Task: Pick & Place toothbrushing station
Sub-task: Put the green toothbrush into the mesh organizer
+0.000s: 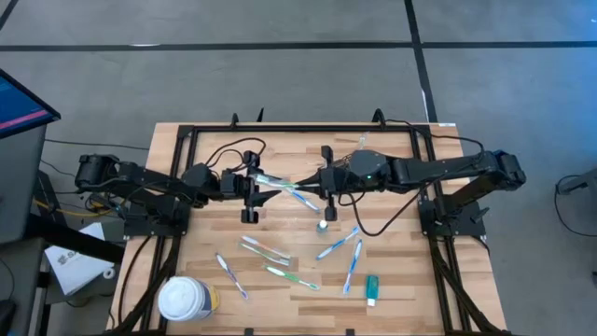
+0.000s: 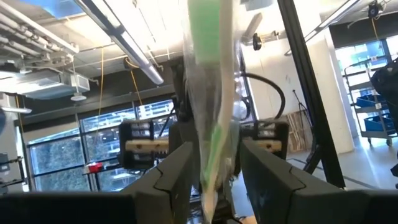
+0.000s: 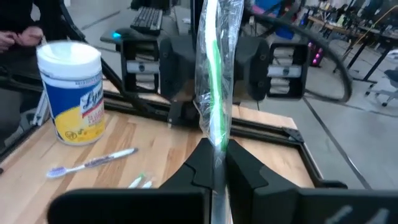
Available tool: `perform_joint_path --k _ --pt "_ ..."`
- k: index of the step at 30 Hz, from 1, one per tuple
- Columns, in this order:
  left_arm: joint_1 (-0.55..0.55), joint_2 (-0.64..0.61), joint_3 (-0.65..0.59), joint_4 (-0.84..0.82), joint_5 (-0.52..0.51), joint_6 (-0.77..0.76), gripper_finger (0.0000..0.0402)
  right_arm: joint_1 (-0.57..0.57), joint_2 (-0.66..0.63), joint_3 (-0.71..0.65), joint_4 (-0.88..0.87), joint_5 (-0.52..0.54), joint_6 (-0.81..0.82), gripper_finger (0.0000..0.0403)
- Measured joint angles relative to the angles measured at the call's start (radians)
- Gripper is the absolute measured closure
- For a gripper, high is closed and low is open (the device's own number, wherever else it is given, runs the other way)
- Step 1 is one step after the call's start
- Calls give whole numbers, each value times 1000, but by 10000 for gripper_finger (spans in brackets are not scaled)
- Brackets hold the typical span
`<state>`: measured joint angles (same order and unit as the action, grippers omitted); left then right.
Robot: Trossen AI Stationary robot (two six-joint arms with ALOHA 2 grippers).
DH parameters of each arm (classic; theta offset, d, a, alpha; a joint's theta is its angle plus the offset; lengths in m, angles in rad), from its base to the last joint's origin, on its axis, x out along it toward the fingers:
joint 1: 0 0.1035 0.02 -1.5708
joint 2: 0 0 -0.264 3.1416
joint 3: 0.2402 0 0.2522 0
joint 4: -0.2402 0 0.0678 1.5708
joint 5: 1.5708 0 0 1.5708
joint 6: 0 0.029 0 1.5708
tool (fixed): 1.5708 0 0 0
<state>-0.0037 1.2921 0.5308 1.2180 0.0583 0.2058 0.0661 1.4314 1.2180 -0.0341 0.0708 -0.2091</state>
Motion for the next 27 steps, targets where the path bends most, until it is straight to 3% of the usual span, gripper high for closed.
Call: perform_joint_path --k 10,18,22,27 --pt "1 163 50 112 -7 -4 276 -22 40 3 32 -22 0 393" --pt "1 152 48 137 -9 -4 278 -21 34 1 27 -23 0 393" --pt "1 152 47 134 -9 -8 303 -21 34 1 31 -23 0 392" --pt "1 152 46 132 -10 -7 368 -21 34 1 35 -23 0 388"
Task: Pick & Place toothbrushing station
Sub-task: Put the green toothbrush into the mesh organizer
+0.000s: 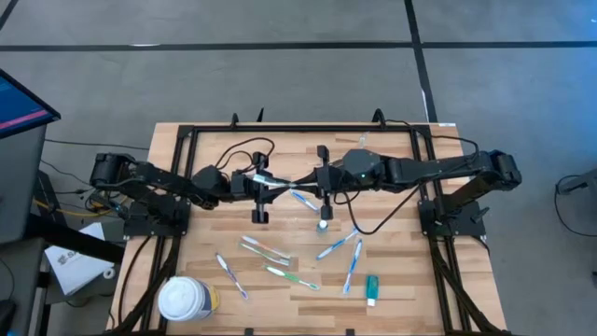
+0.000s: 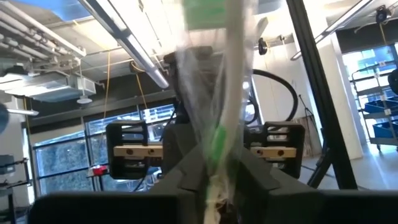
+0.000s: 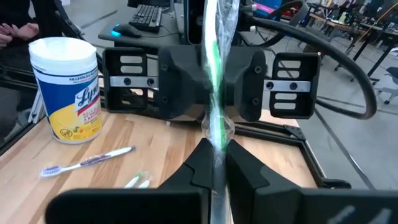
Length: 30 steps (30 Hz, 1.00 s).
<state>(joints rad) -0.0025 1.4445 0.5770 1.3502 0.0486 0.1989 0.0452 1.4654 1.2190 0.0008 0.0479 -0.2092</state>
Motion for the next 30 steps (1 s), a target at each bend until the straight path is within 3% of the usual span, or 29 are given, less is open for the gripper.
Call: perform_joint_path --k 3,13,30 --pt "0 0 0 0 0 5 389 0 0 0 0 0 1 390" --pt "0 0 -1 -18 0 -3 391 0 0 0 -15 -2 -4 321" --pt "44 0 -1 -156 0 -83 393 -4 0 -1 -26 -45 -11 258"
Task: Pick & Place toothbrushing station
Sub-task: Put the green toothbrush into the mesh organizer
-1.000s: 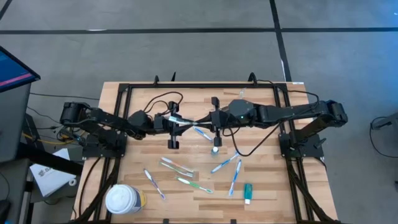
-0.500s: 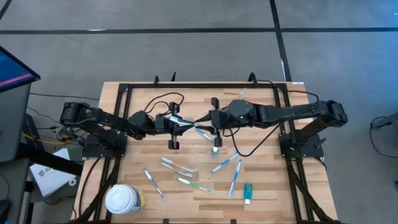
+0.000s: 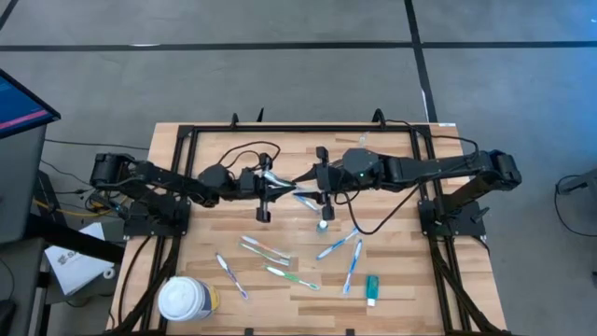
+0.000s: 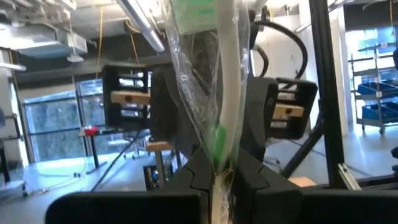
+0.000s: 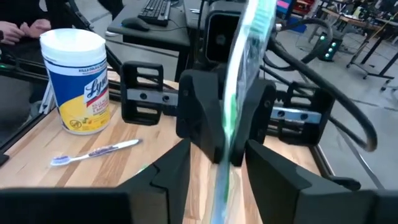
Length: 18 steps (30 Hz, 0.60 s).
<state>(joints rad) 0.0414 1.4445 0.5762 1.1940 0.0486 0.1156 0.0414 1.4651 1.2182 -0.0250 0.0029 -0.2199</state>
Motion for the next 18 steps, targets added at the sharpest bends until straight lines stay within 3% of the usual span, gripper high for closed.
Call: perform_joint_path --k 18 --pt "-2 0 0 -99 -50 -43 393 -17 -4 1 13 -5 11 265"
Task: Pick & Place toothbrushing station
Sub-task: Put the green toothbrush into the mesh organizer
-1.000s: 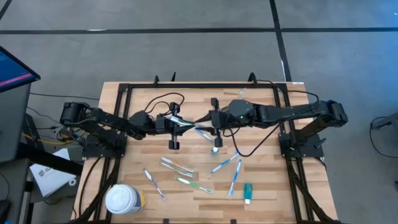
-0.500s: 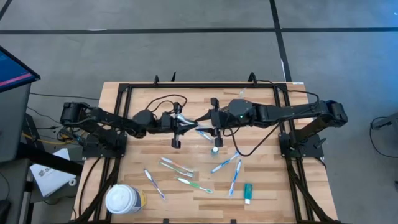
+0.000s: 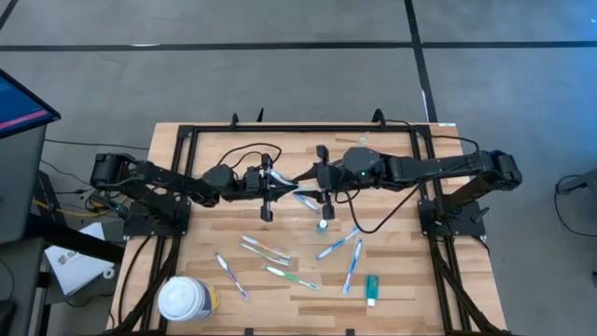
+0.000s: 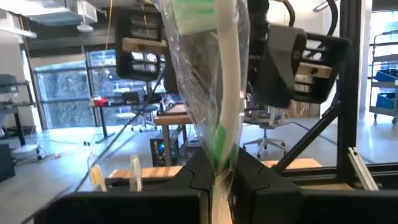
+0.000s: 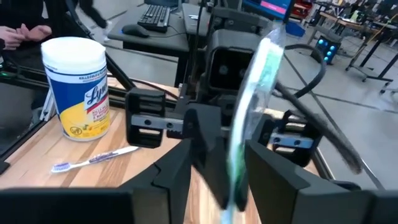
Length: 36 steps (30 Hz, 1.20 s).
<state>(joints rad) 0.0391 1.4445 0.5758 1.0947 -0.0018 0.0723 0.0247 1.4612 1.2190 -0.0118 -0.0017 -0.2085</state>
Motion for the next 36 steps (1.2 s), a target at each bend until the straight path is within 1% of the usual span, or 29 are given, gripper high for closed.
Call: perform_joint_path --k 5,10,15,21,27,36 --pt "0 15 3 -13 -28 -3 393 -2 0 0 7 2 0 264" --pt "0 76 61 -16 -34 -2 393 -7 0 0 -3 1 0 258" --pt "3 113 87 -22 -34 -1 393 -15 0 0 -58 6 2 258" --pt "1 113 85 -26 -34 -1 392 -34 0 0 -89 5 26 267" --pt "1 112 85 -82 -32 -1 393 -31 0 0 -43 5 26 268" --pt "1 112 85 -84 -30 -1 392 -48 -2 0 -42 5 26 268"
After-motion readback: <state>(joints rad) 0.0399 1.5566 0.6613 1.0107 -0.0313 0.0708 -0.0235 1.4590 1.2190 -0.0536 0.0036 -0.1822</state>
